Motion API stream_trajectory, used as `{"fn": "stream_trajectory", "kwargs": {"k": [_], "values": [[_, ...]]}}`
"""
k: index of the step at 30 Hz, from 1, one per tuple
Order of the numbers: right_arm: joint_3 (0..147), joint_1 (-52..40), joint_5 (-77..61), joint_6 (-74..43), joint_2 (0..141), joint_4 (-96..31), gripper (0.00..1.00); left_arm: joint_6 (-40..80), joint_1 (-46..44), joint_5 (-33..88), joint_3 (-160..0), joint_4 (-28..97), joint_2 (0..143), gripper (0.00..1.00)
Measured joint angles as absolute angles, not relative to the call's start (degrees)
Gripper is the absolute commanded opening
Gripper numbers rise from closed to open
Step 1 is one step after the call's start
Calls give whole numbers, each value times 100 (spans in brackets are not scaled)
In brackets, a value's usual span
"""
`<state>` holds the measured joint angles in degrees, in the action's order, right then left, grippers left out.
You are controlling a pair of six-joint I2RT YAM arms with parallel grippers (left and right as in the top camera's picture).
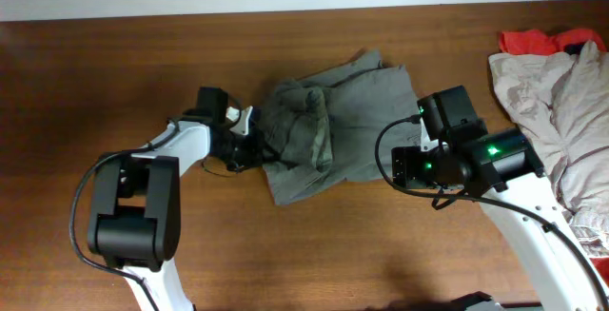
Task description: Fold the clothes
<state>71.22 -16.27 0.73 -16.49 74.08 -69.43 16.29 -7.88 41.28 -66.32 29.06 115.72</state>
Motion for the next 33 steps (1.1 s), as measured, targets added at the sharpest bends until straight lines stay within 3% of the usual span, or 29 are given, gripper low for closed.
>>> {"fn": "stream_trajectory", "kwargs": {"k": [9, 17, 24, 33], "values": [[7122, -1627, 73, -1651, 7408, -6943, 82, 1033, 150, 3962, -6663, 4071, 11113, 0], [7122, -1627, 73, -1647, 7408, -6941, 82, 510, 676, 2812, -7861, 5645, 10477, 1], [7122, -1627, 73, -1653, 7408, -6943, 82, 388, -71, 1321, -9196, 6237, 10403, 1], [7122, -1627, 73, -1649, 7408, -6945, 82, 412, -1616, -545, -9351, 6104, 10392, 1]]}}
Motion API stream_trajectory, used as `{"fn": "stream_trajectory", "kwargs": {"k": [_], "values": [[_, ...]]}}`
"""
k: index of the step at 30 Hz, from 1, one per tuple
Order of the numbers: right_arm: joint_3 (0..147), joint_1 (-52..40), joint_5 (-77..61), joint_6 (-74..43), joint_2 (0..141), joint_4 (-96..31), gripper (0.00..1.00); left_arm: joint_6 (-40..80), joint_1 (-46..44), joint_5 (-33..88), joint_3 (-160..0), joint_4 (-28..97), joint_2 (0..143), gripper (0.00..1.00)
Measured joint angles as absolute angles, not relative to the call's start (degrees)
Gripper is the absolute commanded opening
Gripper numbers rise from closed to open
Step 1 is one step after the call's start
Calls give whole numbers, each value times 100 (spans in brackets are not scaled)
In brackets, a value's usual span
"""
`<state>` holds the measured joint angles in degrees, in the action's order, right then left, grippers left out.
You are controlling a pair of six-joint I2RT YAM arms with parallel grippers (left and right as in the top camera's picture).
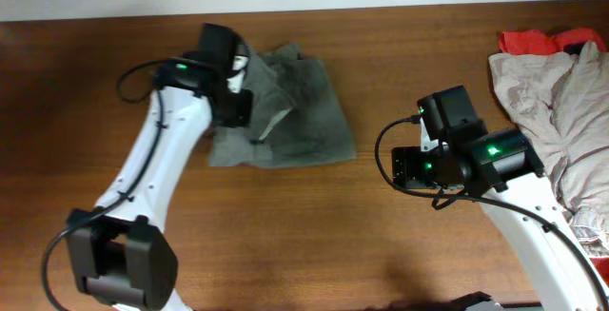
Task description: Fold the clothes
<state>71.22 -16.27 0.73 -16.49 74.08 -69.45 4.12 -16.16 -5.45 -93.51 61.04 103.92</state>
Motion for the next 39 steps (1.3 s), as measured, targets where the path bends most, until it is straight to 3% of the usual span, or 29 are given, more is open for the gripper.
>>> {"fn": "stream_trajectory", "kwargs": {"k": [8, 15, 27, 31, 35, 39], "values": [[7122, -1627, 71, -1651, 7408, -7002, 82, 565, -2012, -1466, -9351, 5843, 10486, 1], [7122, -1627, -325, -1629, 7413, -5909, 50, 950, -1887, -1448, -9351, 5795, 10486, 1], [7122, -1627, -917, -1629, 8243, -5190, 49, 1708, -696, -351, -9354, 5621, 11198, 1], [7122, -1627, -1039, -1452, 8473, -4799, 31, 1828, -320, -270, -9356, 5546, 11561, 1], [7122, -1627, -1199, -1275, 8823, -4152, 7, 1911, -84, -113, -9356, 5487, 11769, 1], [7124, -1627, -1299, -1186, 9421, -3245, 4, 1935, -34, -19, -9356, 5437, 11782, 1]]}}
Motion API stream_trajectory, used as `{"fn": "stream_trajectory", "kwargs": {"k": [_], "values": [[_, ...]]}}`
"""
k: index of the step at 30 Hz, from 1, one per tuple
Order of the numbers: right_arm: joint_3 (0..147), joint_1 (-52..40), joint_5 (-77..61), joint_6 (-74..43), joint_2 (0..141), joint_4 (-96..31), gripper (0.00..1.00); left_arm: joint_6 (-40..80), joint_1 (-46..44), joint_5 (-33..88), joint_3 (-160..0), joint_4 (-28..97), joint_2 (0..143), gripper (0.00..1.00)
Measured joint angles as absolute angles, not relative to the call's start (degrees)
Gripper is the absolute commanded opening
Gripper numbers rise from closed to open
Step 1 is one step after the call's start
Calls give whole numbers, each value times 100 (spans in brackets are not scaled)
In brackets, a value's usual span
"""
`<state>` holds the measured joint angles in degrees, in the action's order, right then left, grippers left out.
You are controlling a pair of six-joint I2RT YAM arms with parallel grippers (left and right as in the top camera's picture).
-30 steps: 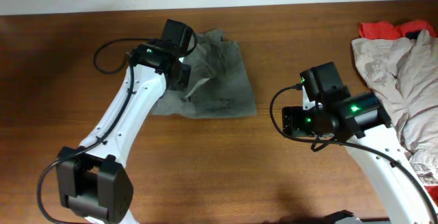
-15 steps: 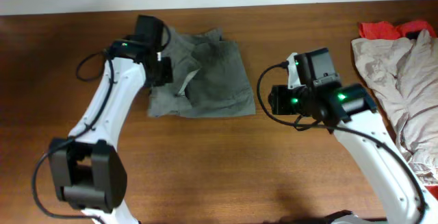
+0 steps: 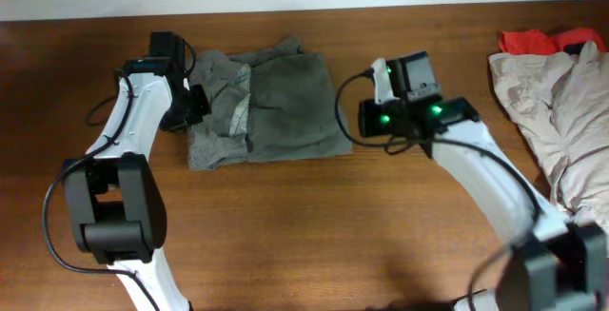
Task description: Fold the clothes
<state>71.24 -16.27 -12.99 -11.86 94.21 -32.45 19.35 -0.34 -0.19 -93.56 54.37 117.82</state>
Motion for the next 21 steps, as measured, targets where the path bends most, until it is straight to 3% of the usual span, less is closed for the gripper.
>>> {"fn": "stream_trajectory", "kwargs": {"k": [12, 21], "values": [[7122, -1627, -1820, -1562, 11555, -1135, 4, 1942, -34, 14, -9356, 5419, 11782, 1], [7262, -1743, -2086, -2403, 11723, -2185, 4, 1940, -34, 25, -9356, 5443, 11782, 1]]}}
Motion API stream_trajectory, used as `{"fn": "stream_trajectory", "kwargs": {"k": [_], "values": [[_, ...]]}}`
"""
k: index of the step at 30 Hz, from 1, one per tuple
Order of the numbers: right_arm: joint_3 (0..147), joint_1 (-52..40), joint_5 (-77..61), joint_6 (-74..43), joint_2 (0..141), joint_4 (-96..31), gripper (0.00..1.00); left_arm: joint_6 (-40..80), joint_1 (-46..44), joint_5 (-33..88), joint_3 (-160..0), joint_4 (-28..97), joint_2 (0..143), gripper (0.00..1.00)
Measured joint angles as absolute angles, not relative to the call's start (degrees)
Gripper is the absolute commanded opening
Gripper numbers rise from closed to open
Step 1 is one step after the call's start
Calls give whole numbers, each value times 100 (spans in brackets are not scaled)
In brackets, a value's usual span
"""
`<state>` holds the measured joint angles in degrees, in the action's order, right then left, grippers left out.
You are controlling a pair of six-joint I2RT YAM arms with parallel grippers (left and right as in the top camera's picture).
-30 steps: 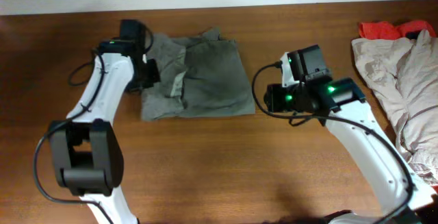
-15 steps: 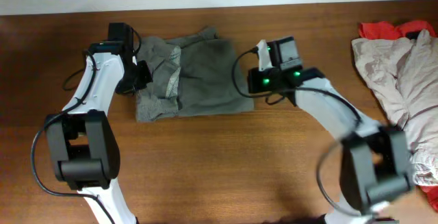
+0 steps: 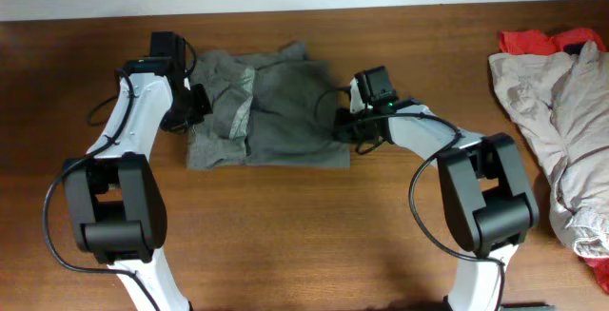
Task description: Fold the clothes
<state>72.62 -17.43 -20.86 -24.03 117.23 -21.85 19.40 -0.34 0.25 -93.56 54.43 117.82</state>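
Note:
A grey-green garment (image 3: 276, 111) lies roughly folded at the table's back centre, with a bunched ridge (image 3: 236, 106) near its left side. My left gripper (image 3: 197, 104) is at the garment's left edge and appears shut on the cloth there. My right gripper (image 3: 340, 126) is low at the garment's right edge, touching the cloth. Its fingers are dark against the fabric, so whether the jaws are open or closed does not show.
A pile of beige clothes (image 3: 557, 121) covers the right end of the wooden table (image 3: 285, 235), with a red garment (image 3: 542, 40) behind it. The table's back edge runs just behind the grey-green garment.
My right gripper has moved left and down from beside the garment to its right edge. The garment's right side has shifted slightly. The left arm has not moved.
The garment first lay crumpled mid-table, my left gripper at its left edge and the right arm off to the right. Then the left gripper held it further back and left. Later it lay flatter there as the right arm came closer, now touching its right edge.

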Motion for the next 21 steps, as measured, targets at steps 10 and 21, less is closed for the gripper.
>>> {"fn": "stream_trajectory", "kwargs": {"k": [10, 21], "values": [[7273, -3009, -1518, -3022, 11391, -3612, 4, 1671, -47, 25, -10173, 6230, 11789, 1], [7177, -4084, 381, -4224, 10230, -4613, 9, 1555, -558, -416, -10943, 6838, 11789, 1]]}}
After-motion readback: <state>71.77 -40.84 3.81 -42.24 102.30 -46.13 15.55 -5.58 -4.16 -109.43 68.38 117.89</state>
